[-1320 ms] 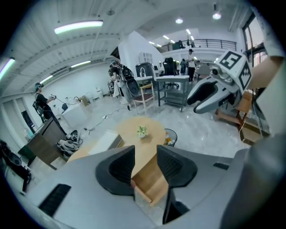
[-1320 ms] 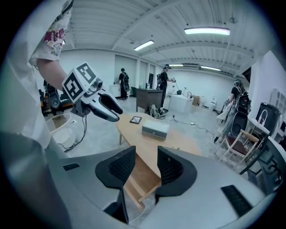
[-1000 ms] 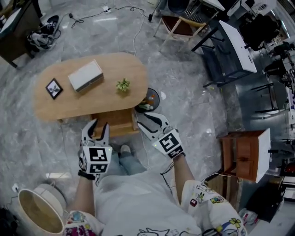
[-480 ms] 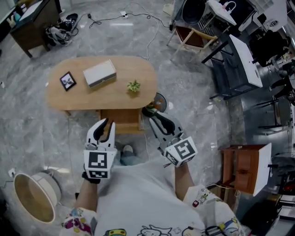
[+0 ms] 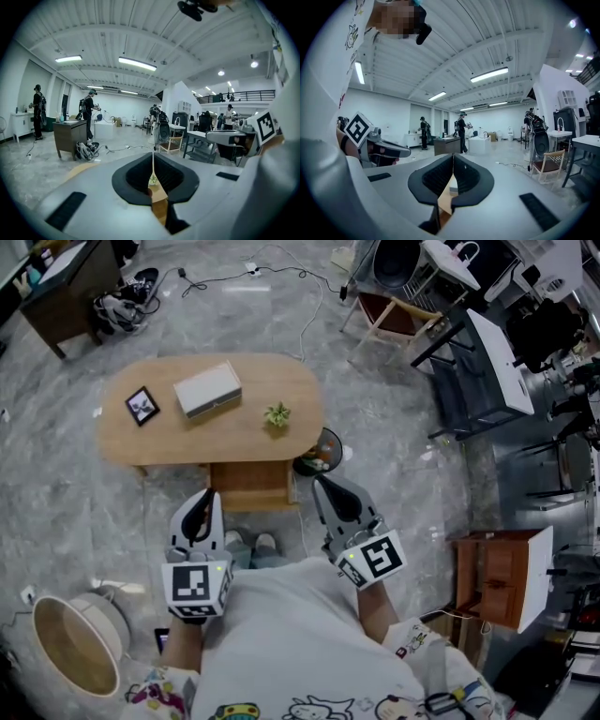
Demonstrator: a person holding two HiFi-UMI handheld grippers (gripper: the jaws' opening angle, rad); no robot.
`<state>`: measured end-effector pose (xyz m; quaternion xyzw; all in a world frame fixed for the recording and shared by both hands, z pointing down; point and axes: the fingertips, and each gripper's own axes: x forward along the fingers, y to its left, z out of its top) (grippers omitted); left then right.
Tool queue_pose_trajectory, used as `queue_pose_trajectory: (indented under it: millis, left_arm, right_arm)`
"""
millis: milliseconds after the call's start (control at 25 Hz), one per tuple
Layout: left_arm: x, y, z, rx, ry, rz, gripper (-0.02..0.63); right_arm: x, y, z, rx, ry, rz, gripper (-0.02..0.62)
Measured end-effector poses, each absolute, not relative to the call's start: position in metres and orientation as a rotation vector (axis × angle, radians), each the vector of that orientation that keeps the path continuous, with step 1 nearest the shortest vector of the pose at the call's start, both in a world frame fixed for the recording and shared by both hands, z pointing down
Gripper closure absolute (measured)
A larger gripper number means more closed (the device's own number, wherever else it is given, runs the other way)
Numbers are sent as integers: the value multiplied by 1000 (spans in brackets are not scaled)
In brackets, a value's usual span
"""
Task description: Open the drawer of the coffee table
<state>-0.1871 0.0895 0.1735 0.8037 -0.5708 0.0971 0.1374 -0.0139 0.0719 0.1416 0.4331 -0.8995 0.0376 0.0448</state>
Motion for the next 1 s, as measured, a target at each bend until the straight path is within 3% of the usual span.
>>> queue_pose_trajectory:
  millis: [1000]
  left_arm:
    - [-196, 74, 191, 2309, -1653, 380, 603]
  right_arm:
    - [-21, 57, 179, 1254, -2679, 283, 597]
